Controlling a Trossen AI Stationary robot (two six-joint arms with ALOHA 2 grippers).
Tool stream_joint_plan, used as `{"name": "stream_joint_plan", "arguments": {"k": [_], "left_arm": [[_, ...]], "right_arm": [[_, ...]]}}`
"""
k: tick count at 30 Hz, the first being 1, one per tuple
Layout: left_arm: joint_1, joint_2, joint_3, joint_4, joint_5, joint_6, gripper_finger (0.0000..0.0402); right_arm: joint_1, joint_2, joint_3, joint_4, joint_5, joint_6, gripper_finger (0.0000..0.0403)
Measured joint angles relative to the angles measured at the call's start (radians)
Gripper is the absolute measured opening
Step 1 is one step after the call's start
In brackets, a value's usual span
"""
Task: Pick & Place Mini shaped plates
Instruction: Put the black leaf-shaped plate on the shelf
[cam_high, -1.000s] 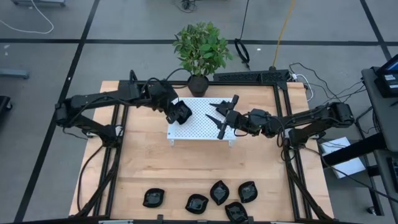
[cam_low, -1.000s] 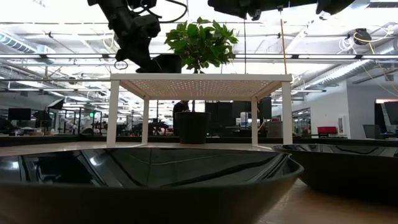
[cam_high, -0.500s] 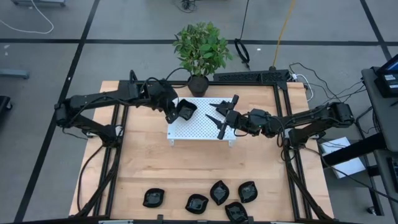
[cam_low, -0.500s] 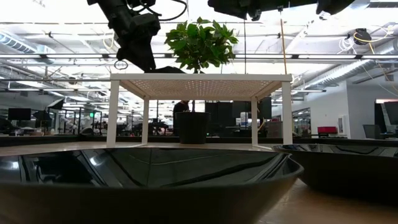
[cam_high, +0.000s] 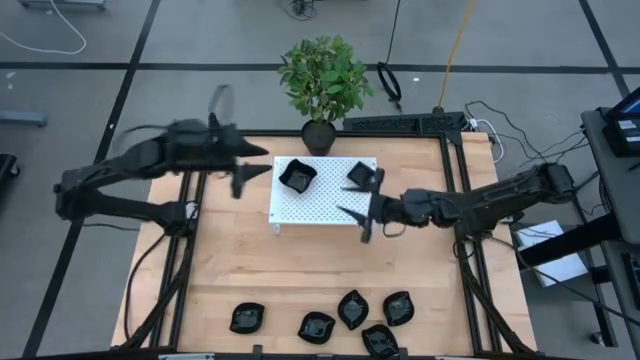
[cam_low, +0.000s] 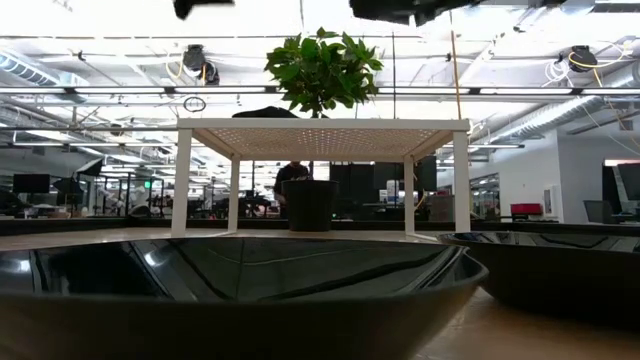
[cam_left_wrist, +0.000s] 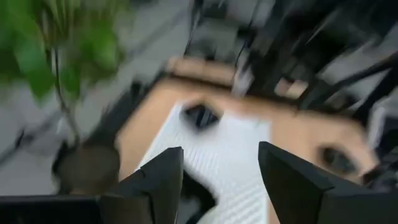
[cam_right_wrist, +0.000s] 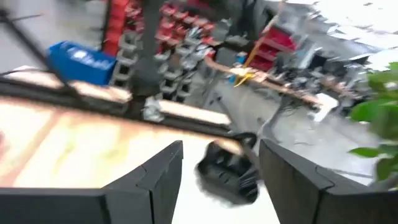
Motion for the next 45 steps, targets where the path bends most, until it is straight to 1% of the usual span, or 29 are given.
{"name": "stream_joint_plan", "arguments": {"k": [2, 5, 7, 9, 12, 14, 15, 17, 20, 22, 27, 31, 33, 37, 41, 45], "left_arm": [[-0.046, -0.08, -0.054, 0.078, -0.015, 0.007, 0.0212], [-0.125, -0.191, -0.193, 0.226, -0.055, 0.005, 0.0212], [-0.173, -0.251, -0.297, 0.326, -0.098, -0.003, 0.0212], [-0.213, -0.3, -0.399, 0.425, -0.168, -0.009, 0.0212], [-0.258, -0.342, -0.526, 0.571, -0.272, -0.002, 0.0212], [-0.278, -0.35, -0.593, 0.66, -0.31, 0.016, 0.0212], [-0.284, -0.351, -0.62, 0.699, -0.319, 0.022, 0.0212], [-0.289, -0.348, -0.665, 0.753, -0.323, 0.023, 0.0212], [-0.292, -0.349, -0.699, 0.782, -0.324, -0.021, 0.0212], [-0.292, -0.349, -0.711, 0.78, -0.324, -0.061, 0.0212], [-0.292, -0.343, -0.716, 0.779, -0.324, -0.076, 0.0212], [-0.292, -0.342, -0.717, 0.777, -0.324, -0.079, 0.0212], [-0.292, -0.342, -0.717, 0.777, -0.324, -0.081, 0.0212], [-0.292, -0.342, -0.717, 0.78, -0.324, -0.08, 0.0212], [-0.292, -0.342, -0.717, 0.779, -0.324, -0.08, 0.0212], [-0.292, -0.342, -0.717, 0.778, -0.324, -0.079, 0.0212]], "right_arm": [[0.047, -0.031, 0.0, -0.083, 0.0, 0.021, 0.0199], [0.135, -0.088, 0.0, -0.229, 0.0, 0.06, 0.0199], [0.205, -0.122, 0.024, -0.399, 0.005, 0.11, 0.0199], [0.282, -0.127, 0.083, -0.615, 0.015, 0.204, 0.0199], [0.406, -0.08, 0.191, -0.954, 0.023, 0.375, 0.0199], [0.474, -0.028, 0.236, -1.156, -0.017, 0.482, 0.0199], [0.499, -0.004, 0.245, -1.234, -0.048, 0.524, 0.0199], [0.534, 0.042, 0.244, -1.328, -0.092, 0.595, 0.0199], [0.567, 0.107, 0.201, -1.324, -0.158, 0.676, 0.0199], [0.588, 0.143, 0.16, -1.244, -0.187, 0.698, 0.0199], [0.615, 0.22, 0.079, -0.974, -0.187, 0.691, 0.0199], [0.61, 0.267, 0.05, -0.869, -0.185, 0.679, 0.0199], [0.604, 0.283, 0.034, -0.842, -0.188, 0.679, 0.0199], [0.595, 0.299, 0.0, -0.784, -0.259, 0.68, 0.0199], [0.593, 0.299, -0.033, -0.749, -0.288, 0.679, 0.0198], [0.592, 0.299, -0.039, -0.745, -0.286, 0.679, 0.0177]]}}
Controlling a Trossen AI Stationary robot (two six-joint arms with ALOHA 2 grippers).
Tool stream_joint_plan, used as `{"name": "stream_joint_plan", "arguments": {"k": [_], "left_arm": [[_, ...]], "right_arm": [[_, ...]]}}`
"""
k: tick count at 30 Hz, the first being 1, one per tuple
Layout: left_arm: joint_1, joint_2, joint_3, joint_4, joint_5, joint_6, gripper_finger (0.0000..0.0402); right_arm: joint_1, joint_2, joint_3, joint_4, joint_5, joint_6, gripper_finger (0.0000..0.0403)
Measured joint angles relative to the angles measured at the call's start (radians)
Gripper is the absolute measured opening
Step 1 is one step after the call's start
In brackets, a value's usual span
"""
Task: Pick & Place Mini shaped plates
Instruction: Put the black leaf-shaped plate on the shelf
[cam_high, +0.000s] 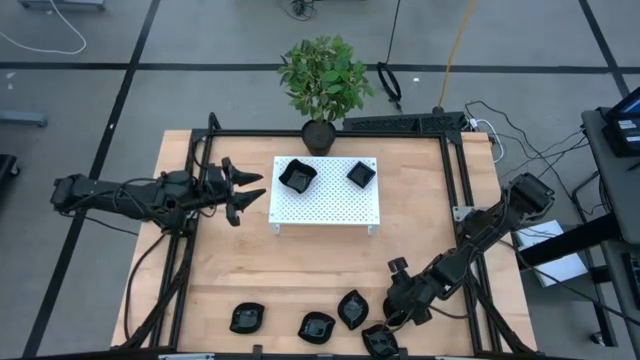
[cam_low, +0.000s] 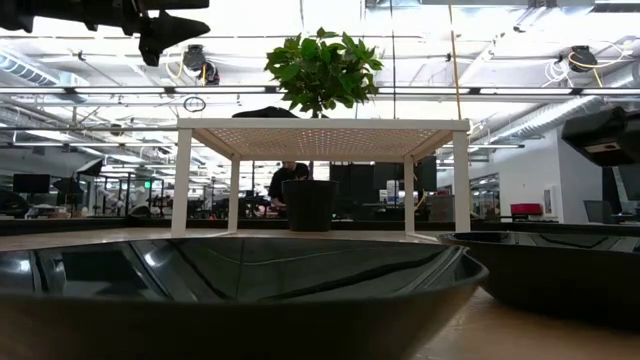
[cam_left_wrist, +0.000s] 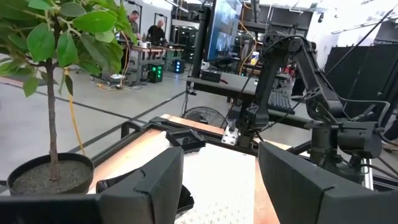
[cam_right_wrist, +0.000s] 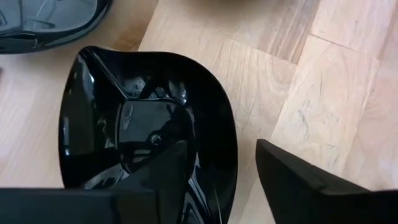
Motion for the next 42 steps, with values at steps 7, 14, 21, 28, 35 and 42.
{"name": "stream_joint_plan", "arguments": {"k": [7, 14, 21, 28, 35, 42], "left_arm": [[0.0, 0.0, 0.0, 0.0, 0.0, 0.0, 0.0212], [0.0, 0.0, 0.0, 0.0, 0.0, 0.0, 0.0212], [0.0, 0.0, 0.0, 0.0, 0.0, 0.0, 0.0212], [0.0, 0.0, 0.0, 0.0, 0.0, 0.0, 0.0212], [0.0, 0.0, 0.0, 0.0, 0.0, 0.0, 0.0212], [0.0, 0.0, 0.0, 0.0, 0.0, 0.0, 0.0212]], "right_arm": [[-0.002, 0.0, 0.0, 0.01, 0.0, -0.026, 0.0093], [-0.015, -0.003, 0.0, 0.015, 0.0, -0.071, 0.0007], [-0.029, -0.066, 0.0, -0.012, 0.03, -0.056, 0.0002], [-0.067, -0.25, 0.009, -0.007, 0.083, -0.055, 0.0], [-0.179, -0.351, 0.131, 0.201, 0.316, -0.158, 0.0], [-0.472, -0.262, 0.386, 0.013, 0.193, -0.274, 0.0]]}}
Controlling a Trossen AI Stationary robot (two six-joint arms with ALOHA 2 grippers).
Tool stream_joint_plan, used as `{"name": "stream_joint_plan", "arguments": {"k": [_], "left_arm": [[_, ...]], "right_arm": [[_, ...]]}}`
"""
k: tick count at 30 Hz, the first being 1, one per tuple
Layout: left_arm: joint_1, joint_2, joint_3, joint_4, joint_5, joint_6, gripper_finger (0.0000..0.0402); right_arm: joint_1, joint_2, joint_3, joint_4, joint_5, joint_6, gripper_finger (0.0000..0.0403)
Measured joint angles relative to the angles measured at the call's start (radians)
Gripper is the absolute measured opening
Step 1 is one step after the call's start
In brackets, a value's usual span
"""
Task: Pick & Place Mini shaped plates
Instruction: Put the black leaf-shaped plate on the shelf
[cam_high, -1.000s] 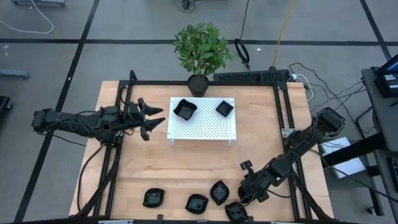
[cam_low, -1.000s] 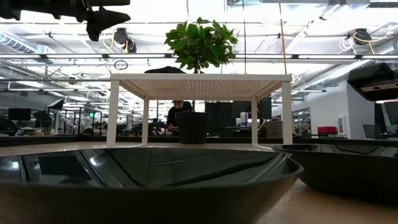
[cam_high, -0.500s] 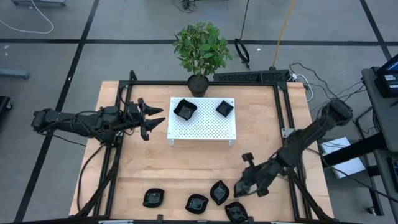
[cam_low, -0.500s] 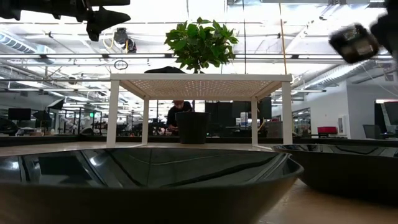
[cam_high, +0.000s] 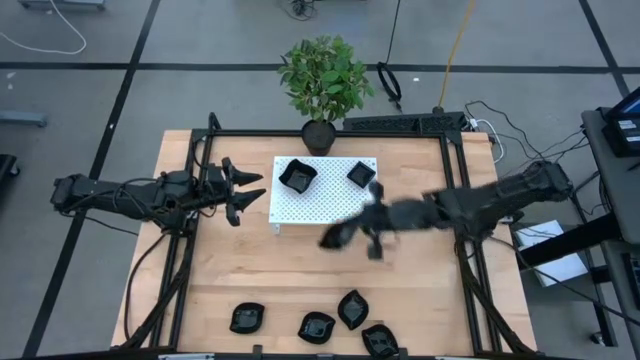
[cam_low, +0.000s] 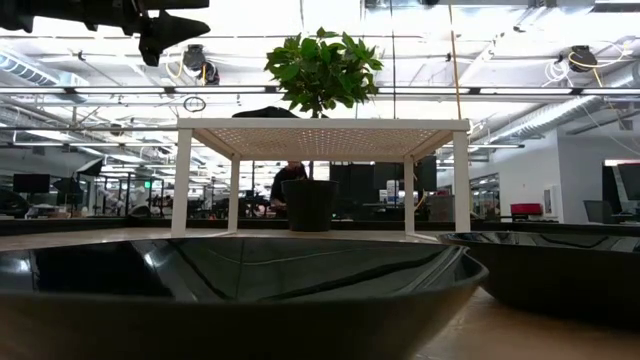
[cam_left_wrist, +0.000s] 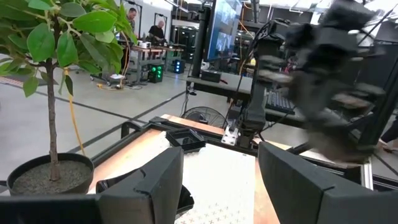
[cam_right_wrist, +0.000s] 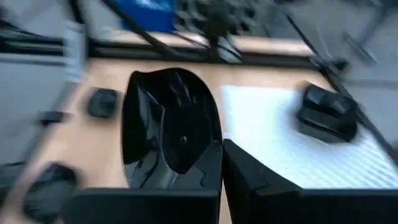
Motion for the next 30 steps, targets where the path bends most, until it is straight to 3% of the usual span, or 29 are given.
{"name": "stream_joint_plan", "arguments": {"k": [6, 11, 26, 30], "left_arm": [[0.0, 0.0, 0.0, 0.0, 0.0, 0.0, 0.0212], [0.0, 0.0, 0.0, 0.0, 0.0, 0.0, 0.0212], [0.0, 0.0, 0.0, 0.0, 0.0, 0.0, 0.0212], [0.0, 0.0, 0.0, 0.0, 0.0, 0.0, 0.0212]], "right_arm": [[-0.255, 0.071, 0.037, -0.057, -0.155, -0.013, 0.0], [-0.368, 0.119, 0.038, -0.099, -0.167, -0.011, 0.0], [-0.394, 0.155, 0.038, -0.176, -0.164, -0.008, 0.0], [-0.394, 0.154, 0.038, -0.175, -0.089, -0.015, 0.0012]]}}
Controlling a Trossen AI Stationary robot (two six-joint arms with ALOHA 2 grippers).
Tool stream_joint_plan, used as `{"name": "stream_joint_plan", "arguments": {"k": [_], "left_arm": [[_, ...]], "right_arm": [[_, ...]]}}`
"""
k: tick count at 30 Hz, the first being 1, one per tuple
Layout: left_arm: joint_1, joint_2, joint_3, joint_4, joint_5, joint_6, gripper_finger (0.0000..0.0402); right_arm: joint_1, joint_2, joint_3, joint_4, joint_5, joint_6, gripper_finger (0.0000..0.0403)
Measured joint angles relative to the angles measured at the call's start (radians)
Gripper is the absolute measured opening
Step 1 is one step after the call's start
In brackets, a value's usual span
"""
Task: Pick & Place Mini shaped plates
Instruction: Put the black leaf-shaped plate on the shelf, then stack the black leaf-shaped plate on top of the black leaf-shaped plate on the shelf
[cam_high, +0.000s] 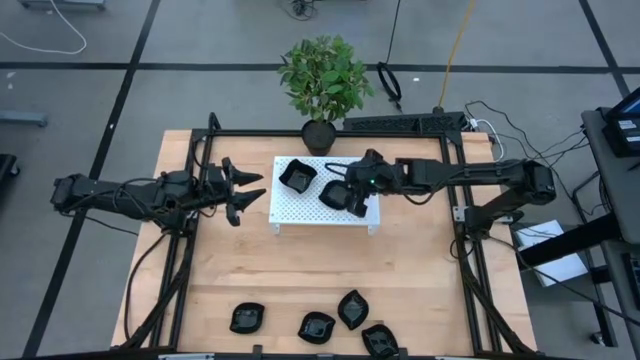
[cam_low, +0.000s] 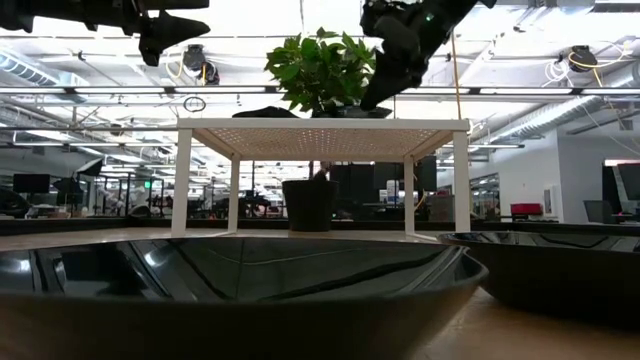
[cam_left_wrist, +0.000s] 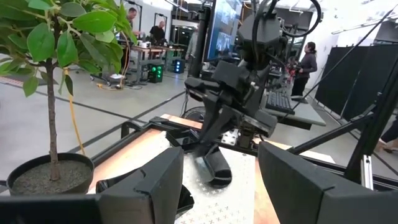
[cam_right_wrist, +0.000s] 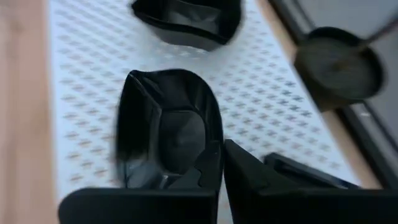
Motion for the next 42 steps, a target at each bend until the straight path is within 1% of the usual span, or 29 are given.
{"name": "stream_joint_plan", "arguments": {"k": [4, 7, 11, 13, 16, 20, 22, 25, 26, 28, 30, 32, 34, 36, 38, 40, 42], "left_arm": [[0.0, 0.0, 0.0, 0.0, 0.0, 0.0, 0.0212], [0.0, 0.0, 0.0, 0.0, 0.0, 0.0, 0.0212], [0.0, 0.0, 0.0, 0.0, 0.0, 0.0, 0.0212], [0.0, 0.0, 0.0, 0.001, 0.0, 0.0, 0.0212], [0.0, 0.0, 0.0, 0.0, 0.0, 0.0, 0.0212], [0.0, 0.0, 0.0, 0.0, 0.0, 0.0, 0.0212], [0.0, 0.0, 0.0, 0.0, 0.0, 0.0, 0.0212], [0.0, 0.0, 0.0, 0.0, 0.0, 0.0, 0.0212], [0.0, 0.0, 0.0, 0.0, 0.0, 0.0, 0.0212], [0.0, 0.0, 0.0, 0.0, 0.0, 0.0, 0.0212], [0.0, 0.0, 0.0, 0.0, 0.0, 0.0, 0.0212], [0.0, 0.0, 0.0, 0.0, 0.0, 0.0, 0.0212], [0.0, 0.0, 0.0, 0.0, 0.0, 0.0, 0.0212], [0.0, 0.0, 0.0, 0.0, 0.0, 0.0, 0.0212], [0.0, 0.0, 0.0, 0.0, 0.0, 0.0, 0.0212], [0.0, 0.0, 0.0, 0.0, 0.0, 0.0, 0.0212], [0.0, 0.0, 0.0, 0.0, 0.0, 0.0, 0.0212]], "right_arm": [[0.0, -0.014, 0.0, -0.002, 0.049, -0.018, 0.0045], [0.01, -0.026, 0.0, 0.008, 0.053, -0.018, 0.0079], [0.068, -0.053, 0.0, 0.01, 0.051, -0.051, 0.0121], [0.117, -0.075, 0.0, -0.011, 0.025, -0.077, 0.0138], [0.215, -0.103, 0.0, -0.017, -0.02, -0.078, 0.0155], [0.404, -0.112, 0.0, -0.042, -0.027, -0.059, 0.0168], [0.513, -0.096, 0.0, -0.058, -0.018, -0.052, 0.0173], [0.67, -0.061, 0.0, -0.058, 0.043, -0.021, 0.0177], [0.717, -0.048, 0.004, -0.068, 0.063, -0.003, 0.0178], [0.784, -0.005, 0.059, -0.121, 0.093, 0.056, 0.0178], [0.842, 0.046, 0.136, -0.226, 0.134, 0.15, 0.0178], [0.877, 0.109, 0.222, -0.335, 0.16, 0.248, 0.0178], [0.896, 0.178, 0.292, -0.417, 0.16, 0.349, 0.0178], [0.904, 0.241, 0.333, -0.479, 0.14, 0.459, 0.0178], [0.901, 0.288, 0.34, -0.502, 0.079, 0.56, 0.0178], [0.894, 0.332, 0.34, -0.498, 0.013, 0.662, 0.0178], [0.887, 0.373, 0.34, -0.484, -0.023, 0.774, 0.0178]]}}
